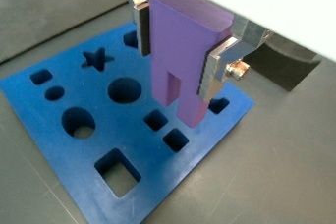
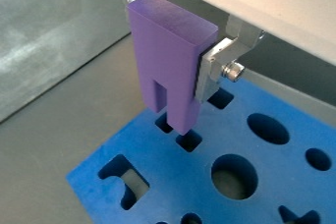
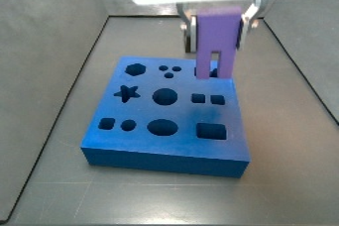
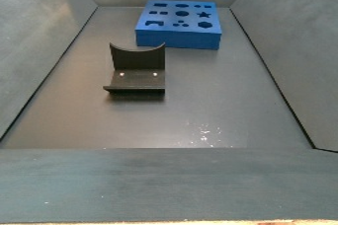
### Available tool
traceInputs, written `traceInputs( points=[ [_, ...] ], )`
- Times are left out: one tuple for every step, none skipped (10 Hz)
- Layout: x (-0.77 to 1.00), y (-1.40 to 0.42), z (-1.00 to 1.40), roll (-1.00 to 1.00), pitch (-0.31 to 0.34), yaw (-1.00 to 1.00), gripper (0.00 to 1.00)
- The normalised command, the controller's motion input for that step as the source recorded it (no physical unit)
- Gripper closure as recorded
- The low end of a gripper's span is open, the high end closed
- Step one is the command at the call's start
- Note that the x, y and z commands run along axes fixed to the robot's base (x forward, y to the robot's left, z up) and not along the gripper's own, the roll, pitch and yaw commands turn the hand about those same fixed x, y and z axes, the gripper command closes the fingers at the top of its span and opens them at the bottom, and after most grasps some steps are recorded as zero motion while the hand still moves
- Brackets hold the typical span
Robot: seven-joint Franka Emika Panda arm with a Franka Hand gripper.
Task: Pick up the double-square object. Move up. Rotate the double-square object. Place the double-square object on the fixture. Regrasp the double-square object. Move to above the board. Insert the double-square object.
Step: Insert the double-square object.
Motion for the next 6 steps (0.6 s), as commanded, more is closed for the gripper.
traceInputs(
  points=[
    [0.15, -0.11, -0.46, 0.14, 0.000, 0.04, 1.00],
    [0.12, -0.14, -0.46, 0.14, 0.000, 0.06, 1.00],
    [0.04, -0.15, -0.44, 0.12, 0.000, 0.10, 1.00],
    [-0.02, 0.03, 0.00, 0.00, 0.000, 0.00, 1.00],
    [-0.08, 0.00, -0.14, 0.00, -0.049, 0.00, 1.00],
    [-0.07, 0.00, -0.11, 0.00, -0.046, 0.01, 1.00]
  ],
)
